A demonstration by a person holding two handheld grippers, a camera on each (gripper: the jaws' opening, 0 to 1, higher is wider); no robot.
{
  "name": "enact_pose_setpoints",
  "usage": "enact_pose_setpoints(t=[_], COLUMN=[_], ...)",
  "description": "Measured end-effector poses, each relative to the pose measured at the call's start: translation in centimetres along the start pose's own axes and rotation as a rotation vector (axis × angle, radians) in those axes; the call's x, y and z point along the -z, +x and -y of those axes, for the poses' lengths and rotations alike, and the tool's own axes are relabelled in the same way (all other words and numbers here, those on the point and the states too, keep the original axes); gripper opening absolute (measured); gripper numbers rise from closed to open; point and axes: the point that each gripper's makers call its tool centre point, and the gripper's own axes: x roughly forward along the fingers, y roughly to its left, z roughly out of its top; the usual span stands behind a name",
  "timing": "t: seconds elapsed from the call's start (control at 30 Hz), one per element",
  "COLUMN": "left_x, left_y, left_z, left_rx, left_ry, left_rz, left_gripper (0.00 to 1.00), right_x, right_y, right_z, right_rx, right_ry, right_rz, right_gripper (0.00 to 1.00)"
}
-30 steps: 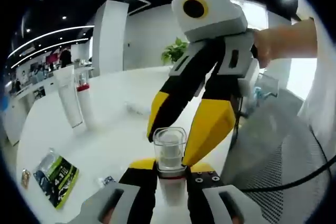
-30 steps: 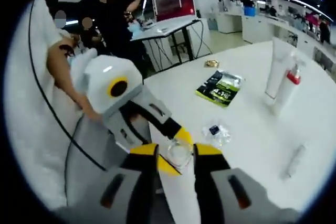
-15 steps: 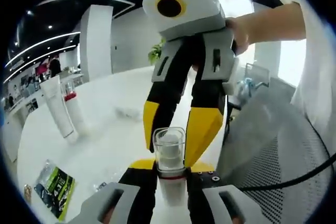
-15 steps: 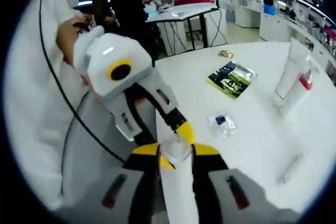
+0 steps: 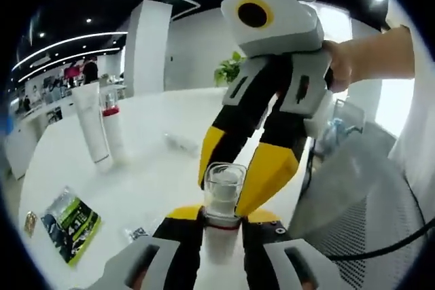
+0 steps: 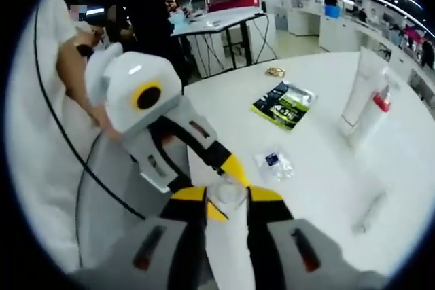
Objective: Arrange the skincare products in the storage area until every visible bottle or jar stands upright without overlapping.
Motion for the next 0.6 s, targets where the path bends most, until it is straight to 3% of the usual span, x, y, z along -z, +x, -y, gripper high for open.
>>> enact_pose_setpoints(t=[0.27,0.6], left_x=[0.2,1.3], left_y=[-0.1,-0.1], left_z=[-0.6,-1.4], left_rx=[-0.032,-0.064], left_ry=[-0.003,-0.039], left_rz=[-0.001,-0.049], left_gripper=[0.33,0.33], right_x=[-0.8,-1.2], right_y=[-1.1,-1.2], right_z=[2.1,3.1], right_rx=[0.047,0.073], right_ry=[0.095,0.085], right_rz=[0.050,0.042], right_gripper=[0.21,0.21])
